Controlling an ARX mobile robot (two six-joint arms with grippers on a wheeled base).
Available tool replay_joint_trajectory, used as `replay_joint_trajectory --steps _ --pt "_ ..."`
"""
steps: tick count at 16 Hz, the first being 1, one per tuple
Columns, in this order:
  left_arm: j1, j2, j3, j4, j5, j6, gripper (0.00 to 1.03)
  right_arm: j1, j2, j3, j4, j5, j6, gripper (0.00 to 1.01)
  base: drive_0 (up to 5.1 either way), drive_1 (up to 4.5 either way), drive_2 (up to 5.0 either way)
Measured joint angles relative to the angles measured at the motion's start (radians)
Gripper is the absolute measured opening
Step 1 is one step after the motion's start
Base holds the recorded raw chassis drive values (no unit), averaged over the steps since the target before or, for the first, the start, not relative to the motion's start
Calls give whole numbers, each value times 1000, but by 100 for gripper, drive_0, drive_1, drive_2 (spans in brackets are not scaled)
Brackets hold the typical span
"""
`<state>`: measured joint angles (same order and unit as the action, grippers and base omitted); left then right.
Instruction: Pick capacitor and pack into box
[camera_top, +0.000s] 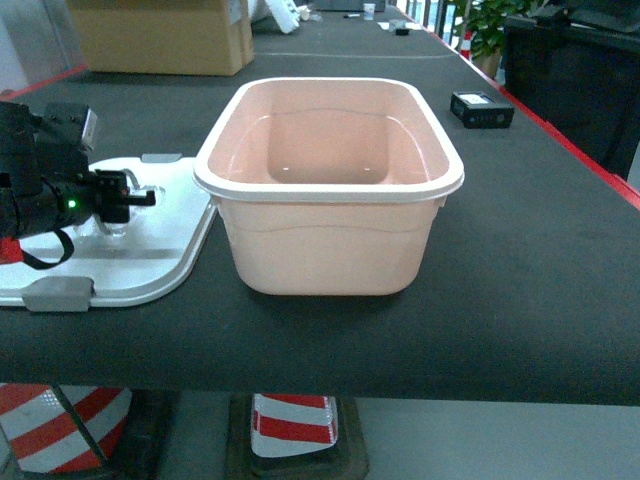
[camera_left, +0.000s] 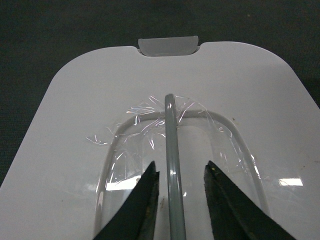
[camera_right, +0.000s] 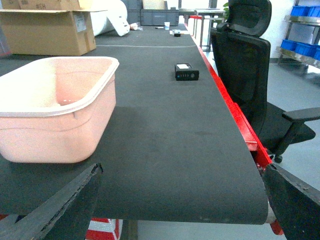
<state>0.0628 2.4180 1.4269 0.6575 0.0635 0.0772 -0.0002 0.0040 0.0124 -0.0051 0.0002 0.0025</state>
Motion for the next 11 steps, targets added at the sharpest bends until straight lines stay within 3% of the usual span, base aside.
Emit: replay_joint_trajectory --steps 3,8,11 --pt "5 0 6 -4 2 -4 2 0 0 0 0 0 0 98 0 0 0" --pt "11 -32 -23 -18 -1 -29 2 0 0 0 0 0 0 98 0 0 0" --pt "32 -175 -62 -32 -43 -46 2 0 0 0 0 0 0 98 0 0 0"
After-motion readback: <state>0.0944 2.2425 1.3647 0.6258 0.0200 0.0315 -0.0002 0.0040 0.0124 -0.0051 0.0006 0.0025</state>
